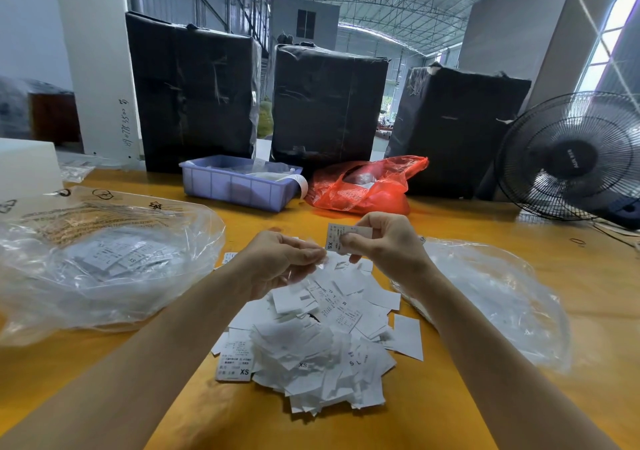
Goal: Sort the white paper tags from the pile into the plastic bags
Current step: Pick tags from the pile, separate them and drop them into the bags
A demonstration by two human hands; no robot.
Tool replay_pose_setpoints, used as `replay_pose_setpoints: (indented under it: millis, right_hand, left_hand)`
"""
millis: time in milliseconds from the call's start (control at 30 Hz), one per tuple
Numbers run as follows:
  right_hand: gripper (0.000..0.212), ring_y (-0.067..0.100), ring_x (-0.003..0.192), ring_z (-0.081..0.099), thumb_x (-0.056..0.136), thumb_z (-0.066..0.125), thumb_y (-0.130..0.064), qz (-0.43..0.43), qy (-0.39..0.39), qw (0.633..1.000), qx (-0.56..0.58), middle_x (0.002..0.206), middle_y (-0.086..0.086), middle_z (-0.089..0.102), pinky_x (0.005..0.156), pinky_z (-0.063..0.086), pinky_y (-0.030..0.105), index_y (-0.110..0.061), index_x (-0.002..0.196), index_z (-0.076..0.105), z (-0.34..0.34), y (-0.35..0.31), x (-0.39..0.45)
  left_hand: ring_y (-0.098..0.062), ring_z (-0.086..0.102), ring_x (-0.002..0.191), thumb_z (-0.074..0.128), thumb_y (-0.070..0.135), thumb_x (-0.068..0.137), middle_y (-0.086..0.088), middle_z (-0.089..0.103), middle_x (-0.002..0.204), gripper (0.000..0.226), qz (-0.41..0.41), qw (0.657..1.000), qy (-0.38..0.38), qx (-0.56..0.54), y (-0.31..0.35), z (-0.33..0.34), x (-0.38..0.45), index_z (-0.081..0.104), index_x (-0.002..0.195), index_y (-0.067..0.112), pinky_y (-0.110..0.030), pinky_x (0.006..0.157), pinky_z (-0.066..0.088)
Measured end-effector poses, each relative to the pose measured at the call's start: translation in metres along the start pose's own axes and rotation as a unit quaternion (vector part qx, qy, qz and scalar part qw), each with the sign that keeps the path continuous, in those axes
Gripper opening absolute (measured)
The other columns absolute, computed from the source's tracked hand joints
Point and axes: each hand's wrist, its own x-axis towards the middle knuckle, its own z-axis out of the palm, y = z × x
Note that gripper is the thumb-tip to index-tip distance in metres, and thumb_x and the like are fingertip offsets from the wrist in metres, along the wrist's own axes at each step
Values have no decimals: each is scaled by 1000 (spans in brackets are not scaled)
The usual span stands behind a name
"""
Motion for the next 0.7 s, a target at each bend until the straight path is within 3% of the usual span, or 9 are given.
replay_pose_setpoints:
  millis: [333, 467, 567, 700]
  right_hand:
    - [13, 13, 56, 63, 82, 70, -5, -47, 26, 995, -80, 76, 9, 66, 55, 55, 25, -8, 75, 59, 3, 3, -1]
    - [17, 20, 60, 65, 82, 70, -6, -60, 27, 992, -103, 77, 12, 67, 56, 55, 32, -14, 73, 58, 5, 3, -2]
    - [13, 31, 66, 67, 81, 70, -5, -71, 31, 991, -112, 77, 16, 69, 60, 55, 43, -9, 73, 60, 6, 3, -1]
    - [9, 34, 69, 65, 77, 72, -4, -85, 10, 989, -124, 74, 16, 68, 59, 52, 43, -4, 74, 64, 7, 4, -2]
  left_hand:
    - [-17, 56, 63, 76, 12, 54, -12, 72, 80, 38, -8, 999, -26, 17, 5, 1, -7, 71, 87, -5, -22, 56, 44]
    - [-12, 57, 55, 76, 8, 65, -12, 71, 79, 30, -13, 999, -22, 23, 4, 2, -7, 71, 92, -7, -18, 49, 45]
    - [-11, 57, 54, 72, 5, 77, -11, 71, 77, 19, -16, 999, -15, 27, 3, 2, -5, 71, 92, -6, -17, 47, 45]
    - [-14, 59, 60, 66, 2, 83, -13, 71, 79, 16, -19, 1000, -9, 12, 3, 2, -4, 67, 95, -7, -19, 51, 46]
